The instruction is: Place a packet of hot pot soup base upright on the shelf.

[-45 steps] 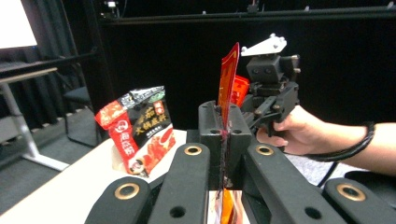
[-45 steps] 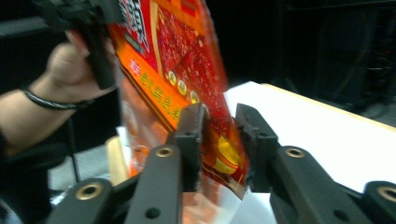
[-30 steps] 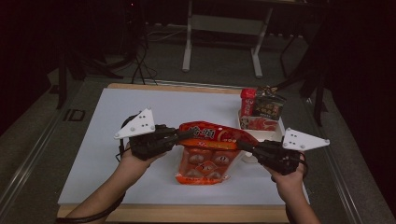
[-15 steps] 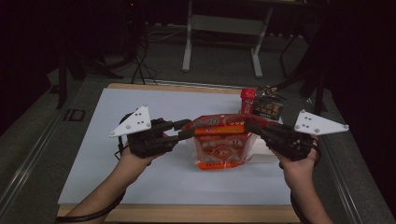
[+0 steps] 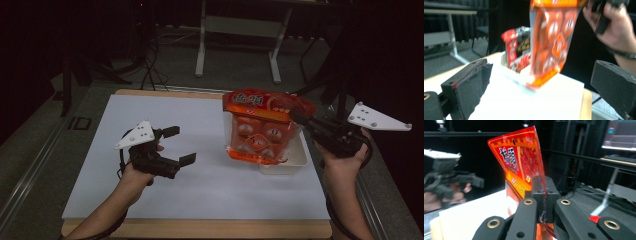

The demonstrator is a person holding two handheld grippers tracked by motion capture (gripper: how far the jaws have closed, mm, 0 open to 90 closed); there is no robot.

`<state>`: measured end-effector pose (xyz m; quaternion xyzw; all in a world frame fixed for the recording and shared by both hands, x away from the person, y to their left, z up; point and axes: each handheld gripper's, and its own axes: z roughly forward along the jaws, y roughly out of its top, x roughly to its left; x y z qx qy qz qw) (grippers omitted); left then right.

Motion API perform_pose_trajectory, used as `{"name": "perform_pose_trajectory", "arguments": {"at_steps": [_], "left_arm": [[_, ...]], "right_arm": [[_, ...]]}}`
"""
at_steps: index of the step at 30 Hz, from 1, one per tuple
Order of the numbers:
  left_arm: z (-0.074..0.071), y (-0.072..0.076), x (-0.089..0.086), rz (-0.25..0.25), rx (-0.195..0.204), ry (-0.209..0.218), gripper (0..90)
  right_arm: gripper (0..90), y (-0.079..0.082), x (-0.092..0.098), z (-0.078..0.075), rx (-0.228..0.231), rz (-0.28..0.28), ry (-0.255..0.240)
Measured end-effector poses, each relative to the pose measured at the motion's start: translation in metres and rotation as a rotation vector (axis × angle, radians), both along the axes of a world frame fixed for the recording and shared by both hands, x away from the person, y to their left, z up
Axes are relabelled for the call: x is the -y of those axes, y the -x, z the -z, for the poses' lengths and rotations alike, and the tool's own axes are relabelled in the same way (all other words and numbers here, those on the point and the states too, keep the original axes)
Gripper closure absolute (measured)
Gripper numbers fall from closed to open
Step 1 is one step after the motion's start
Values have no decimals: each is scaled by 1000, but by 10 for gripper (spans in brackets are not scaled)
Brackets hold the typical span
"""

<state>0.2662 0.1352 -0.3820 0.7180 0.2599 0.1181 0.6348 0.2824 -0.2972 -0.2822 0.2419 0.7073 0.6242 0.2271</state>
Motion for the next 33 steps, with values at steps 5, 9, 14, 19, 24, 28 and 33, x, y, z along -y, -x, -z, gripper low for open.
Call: {"name": "perform_pose_trajectory", "arguments": {"at_steps": [5,9,14,19,24,28,33], "left_arm": [[26,10,-5,-29,-15,-82,16],[48,16,-16,-65,-53,-118,16],[75,27,-34,-87,-95,-124,16],[94,35,-47,-110,-139,-90,16],[104,39,-53,-139,-149,-86,16],[106,40,-55,-144,-154,-71,16],[111,38,-52,-137,-164,-76,16]], "right_arm": [[900,-4,18,0,0,79,-6],[900,-6,29,3,-16,145,-7],[900,-15,44,11,-49,210,-10],[900,-22,52,18,-64,223,-9],[900,-29,60,27,-81,215,-14],[900,-36,61,38,-116,210,-3],[900,-45,60,49,-137,183,5]]}}
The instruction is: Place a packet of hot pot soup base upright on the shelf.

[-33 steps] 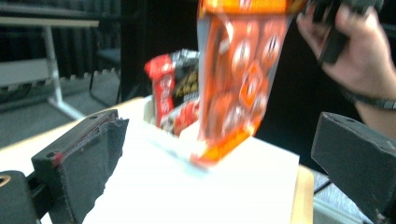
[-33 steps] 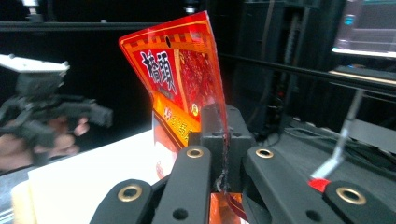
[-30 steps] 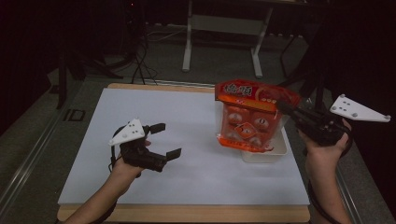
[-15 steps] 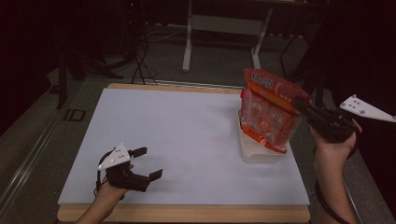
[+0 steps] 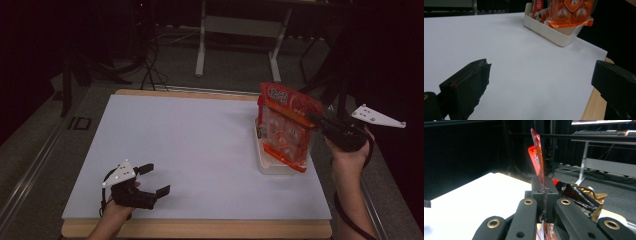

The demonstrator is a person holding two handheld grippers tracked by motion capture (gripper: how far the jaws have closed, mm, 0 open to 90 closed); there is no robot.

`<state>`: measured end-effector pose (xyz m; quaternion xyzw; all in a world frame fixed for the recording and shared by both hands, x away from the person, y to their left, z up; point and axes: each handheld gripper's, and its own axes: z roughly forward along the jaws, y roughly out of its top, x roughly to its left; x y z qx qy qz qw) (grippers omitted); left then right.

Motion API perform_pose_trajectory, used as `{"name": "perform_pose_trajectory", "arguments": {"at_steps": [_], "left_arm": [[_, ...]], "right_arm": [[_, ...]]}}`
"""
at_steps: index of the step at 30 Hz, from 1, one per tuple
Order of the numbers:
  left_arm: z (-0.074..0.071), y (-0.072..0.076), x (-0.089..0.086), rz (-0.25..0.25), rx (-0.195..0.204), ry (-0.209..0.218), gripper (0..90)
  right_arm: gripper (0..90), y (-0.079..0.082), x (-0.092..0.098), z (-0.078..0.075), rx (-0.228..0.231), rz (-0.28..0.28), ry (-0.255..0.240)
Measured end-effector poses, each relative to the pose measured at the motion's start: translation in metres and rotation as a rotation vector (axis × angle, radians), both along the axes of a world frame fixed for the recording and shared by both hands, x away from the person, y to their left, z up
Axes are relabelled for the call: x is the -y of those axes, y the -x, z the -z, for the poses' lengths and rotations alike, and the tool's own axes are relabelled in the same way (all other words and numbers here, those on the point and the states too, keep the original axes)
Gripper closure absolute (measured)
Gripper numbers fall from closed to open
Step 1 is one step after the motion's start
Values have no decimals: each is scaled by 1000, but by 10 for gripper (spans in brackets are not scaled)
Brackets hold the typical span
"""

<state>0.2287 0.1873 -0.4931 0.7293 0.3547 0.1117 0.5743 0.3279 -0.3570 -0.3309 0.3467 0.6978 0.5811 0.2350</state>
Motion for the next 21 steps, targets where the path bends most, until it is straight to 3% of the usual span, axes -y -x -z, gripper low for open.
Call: {"name": "perform_pose_trajectory", "arguments": {"at_steps": [12,16,19,21], "left_arm": [[3,-4,5,12,-1,-5,16],[4,-3,4,14,-4,-3,16],[4,-3,4,12,-9,2,16],[5,-3,4,13,-9,3,16]], "right_arm": [[900,-21,-5,3,20,-25,37],[900,-26,-3,14,-10,-32,44],[900,-25,3,24,-27,-32,23],[900,-24,4,32,-43,-17,49]]}}
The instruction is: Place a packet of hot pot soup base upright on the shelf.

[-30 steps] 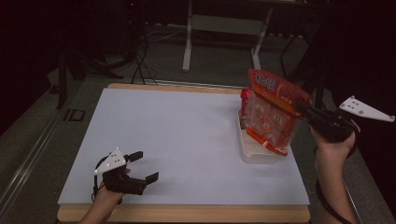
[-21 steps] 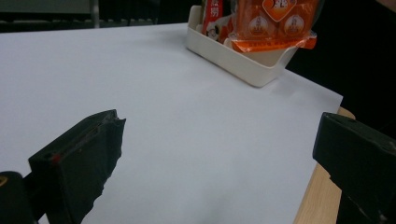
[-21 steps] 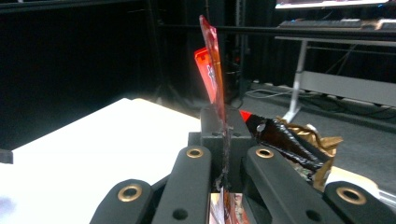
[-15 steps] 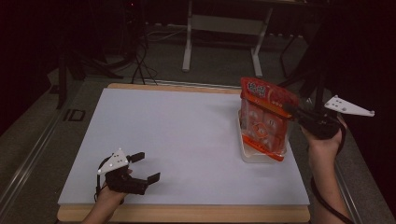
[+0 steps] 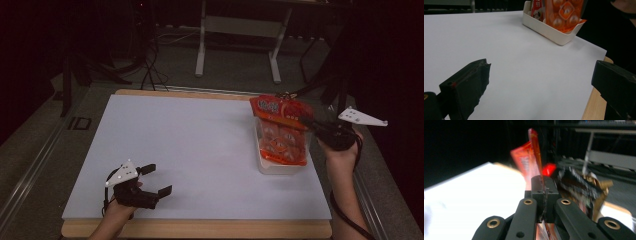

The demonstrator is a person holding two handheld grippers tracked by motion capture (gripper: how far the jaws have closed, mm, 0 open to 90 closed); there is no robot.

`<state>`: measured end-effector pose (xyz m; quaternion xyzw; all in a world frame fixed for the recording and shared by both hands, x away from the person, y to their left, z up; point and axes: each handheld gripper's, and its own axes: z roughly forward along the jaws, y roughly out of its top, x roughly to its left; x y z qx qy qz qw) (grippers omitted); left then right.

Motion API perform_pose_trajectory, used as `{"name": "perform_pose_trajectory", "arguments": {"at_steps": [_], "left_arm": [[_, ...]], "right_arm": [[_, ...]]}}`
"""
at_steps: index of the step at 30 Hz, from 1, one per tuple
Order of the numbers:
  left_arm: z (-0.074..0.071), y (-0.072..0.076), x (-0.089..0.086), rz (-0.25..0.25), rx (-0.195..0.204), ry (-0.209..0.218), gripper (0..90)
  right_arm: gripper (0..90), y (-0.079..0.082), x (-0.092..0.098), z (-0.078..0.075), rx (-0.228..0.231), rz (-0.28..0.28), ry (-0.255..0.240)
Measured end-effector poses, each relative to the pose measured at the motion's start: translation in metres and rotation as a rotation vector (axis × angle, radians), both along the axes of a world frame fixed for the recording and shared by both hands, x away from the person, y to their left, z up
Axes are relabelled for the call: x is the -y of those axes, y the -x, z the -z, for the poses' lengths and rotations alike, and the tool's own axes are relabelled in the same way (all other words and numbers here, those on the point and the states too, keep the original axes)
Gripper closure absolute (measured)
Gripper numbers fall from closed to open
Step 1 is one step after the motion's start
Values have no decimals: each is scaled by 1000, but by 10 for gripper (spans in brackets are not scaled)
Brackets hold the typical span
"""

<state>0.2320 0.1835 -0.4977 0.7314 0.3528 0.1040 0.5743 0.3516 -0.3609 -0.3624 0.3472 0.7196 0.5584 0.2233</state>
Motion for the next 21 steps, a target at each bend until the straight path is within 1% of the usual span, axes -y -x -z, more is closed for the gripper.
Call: {"name": "perform_pose_trajectory", "arguments": {"at_steps": [1,2,3,4,5,6,7,9,10,11,12,13,14,15,16,17,18,20,21], "left_arm": [[0,0,0,1,0,0,16],[0,0,0,1,-2,-2,16],[1,0,0,0,-4,-5,16],[1,-1,1,0,-6,-3,16],[2,-1,1,0,-10,-2,16],[2,-1,1,0,-12,-6,16],[2,-1,1,3,-14,0,16],[2,-1,2,2,-13,-2,16],[2,-1,2,3,-12,-3,16],[2,-1,2,4,-11,-2,16],[3,-1,2,4,-14,-1,16],[3,-1,2,5,-12,-2,16],[3,-1,2,5,-12,0,16],[3,-1,2,5,-13,-2,16],[3,0,2,5,-15,-1,16],[3,0,2,6,-14,-2,16],[4,-1,1,5,-15,-2,16],[5,-1,1,5,-16,0,16],[5,-1,1,5,-17,1,16]], "right_arm": [[900,1,2,13,-34,-9,-29],[900,1,2,13,-34,-9,-29],[900,1,5,19,-54,-11,-57],[900,2,7,24,-63,5,-65],[900,5,12,33,-71,22,-87],[900,5,12,33,-71,22,-87],[900,9,17,37,-77,36,-105],[898,10,18,38,-84,30,-113],[827,13,17,36,-94,21,-114],[827,13,17,36,-94,21,-114],[686,15,11,32,-65,16,-94],[686,15,11,32,-65,16,-94],[609,16,9,29,-39,19,-109],[578,19,5,21,-17,20,-119],[541,21,3,16,1,22,-116],[541,21,3,16,1,22,-116],[508,23,0,11,25,32,-113],[452,28,-4,0,52,34,-115],[406,31,-7,-7,75,40,-114]]}}
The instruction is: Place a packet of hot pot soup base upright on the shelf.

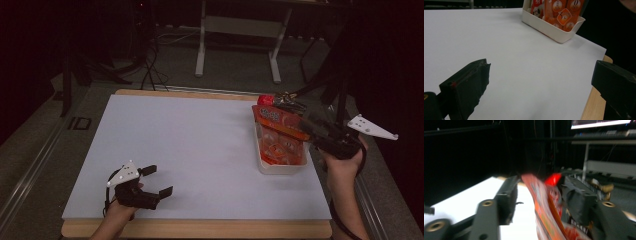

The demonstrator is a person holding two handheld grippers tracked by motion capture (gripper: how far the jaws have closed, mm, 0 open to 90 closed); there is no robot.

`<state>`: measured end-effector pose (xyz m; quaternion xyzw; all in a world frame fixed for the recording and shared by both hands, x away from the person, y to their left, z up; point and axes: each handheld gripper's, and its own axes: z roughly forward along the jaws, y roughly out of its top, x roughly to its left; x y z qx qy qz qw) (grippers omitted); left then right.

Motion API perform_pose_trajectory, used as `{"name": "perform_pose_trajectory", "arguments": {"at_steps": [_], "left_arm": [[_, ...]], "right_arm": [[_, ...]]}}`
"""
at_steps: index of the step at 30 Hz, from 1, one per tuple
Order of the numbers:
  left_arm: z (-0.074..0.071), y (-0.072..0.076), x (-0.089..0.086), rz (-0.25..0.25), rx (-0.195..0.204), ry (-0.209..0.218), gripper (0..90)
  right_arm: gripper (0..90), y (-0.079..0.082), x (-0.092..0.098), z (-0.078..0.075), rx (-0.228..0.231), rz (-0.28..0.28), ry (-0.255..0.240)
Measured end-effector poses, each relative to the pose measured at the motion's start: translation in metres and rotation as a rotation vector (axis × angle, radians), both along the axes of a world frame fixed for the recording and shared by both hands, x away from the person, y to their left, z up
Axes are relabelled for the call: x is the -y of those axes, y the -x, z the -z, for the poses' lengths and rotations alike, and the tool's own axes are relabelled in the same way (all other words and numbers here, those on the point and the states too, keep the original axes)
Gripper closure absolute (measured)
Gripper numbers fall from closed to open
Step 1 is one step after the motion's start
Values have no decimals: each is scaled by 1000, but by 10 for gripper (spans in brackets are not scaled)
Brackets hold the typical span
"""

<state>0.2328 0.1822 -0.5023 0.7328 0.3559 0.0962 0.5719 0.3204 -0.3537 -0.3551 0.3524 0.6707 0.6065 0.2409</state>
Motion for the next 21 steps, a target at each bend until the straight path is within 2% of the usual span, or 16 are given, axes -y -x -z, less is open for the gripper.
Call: {"name": "perform_pose_trajectory", "arguments": {"at_steps": [4,6,8,9,13,16,17,18,19,21], "left_arm": [[0,1,1,6,5,-1,16],[0,1,1,7,7,0,16],[0,1,1,9,10,3,16],[0,1,1,9,10,3,16],[1,1,1,11,8,3,16],[1,1,1,13,8,7,16],[1,1,1,12,8,5,16],[1,1,1,13,9,6,16],[1,1,1,13,7,8,16],[1,2,1,15,7,6,16]], "right_arm": [[267,11,-15,-20,29,-38,11],[248,13,-18,-21,38,-58,12],[191,20,-30,-20,44,-115,12],[191,20,-30,-20,44,-115,12],[156,24,-46,-6,22,-167,11],[152,24,-56,9,-13,-192,15],[151,23,-62,20,-42,-207,20],[151,23,-62,20,-42,-207,20],[152,22,-66,32,-67,-236,6],[152,21,-68,37,-79,-249,15]]}}
